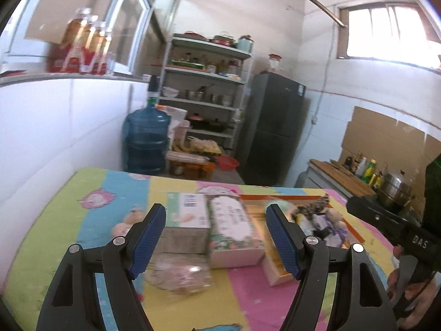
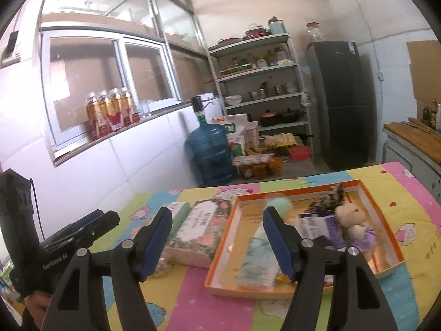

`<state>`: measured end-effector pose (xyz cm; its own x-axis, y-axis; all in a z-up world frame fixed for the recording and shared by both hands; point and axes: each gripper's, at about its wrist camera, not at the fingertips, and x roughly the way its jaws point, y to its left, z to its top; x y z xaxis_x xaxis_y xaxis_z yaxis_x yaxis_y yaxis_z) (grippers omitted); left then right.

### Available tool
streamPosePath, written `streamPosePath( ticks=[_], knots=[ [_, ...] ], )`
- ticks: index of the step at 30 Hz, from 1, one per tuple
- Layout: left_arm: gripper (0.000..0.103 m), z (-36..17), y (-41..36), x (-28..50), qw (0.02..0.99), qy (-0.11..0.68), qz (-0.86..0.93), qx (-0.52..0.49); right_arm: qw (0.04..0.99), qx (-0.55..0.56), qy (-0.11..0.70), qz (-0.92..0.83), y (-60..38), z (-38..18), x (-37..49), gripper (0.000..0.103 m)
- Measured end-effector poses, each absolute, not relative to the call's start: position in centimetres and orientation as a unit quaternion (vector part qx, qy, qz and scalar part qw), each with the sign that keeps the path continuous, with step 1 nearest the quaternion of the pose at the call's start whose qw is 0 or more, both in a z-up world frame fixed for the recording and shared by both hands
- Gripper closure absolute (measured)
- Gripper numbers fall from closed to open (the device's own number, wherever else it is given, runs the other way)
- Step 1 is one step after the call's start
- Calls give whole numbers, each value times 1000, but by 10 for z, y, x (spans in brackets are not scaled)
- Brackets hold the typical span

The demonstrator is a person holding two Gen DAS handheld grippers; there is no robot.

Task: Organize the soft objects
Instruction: 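Move both grippers from the box to the remaining items on the mattress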

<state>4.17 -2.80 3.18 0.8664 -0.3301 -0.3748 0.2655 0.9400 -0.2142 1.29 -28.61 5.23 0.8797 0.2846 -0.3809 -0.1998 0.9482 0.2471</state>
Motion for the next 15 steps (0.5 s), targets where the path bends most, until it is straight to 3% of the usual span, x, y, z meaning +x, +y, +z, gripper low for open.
streamPosePath(
  ticks=[8,15],
  knots=[
    [27,19,20,44,966,215,-116,-88,953,94,231,174,-234,33,19,35],
    [27,3,51,49,964,225,-92,-111,921,80,305,227,-172,-13,40,32]
  ],
)
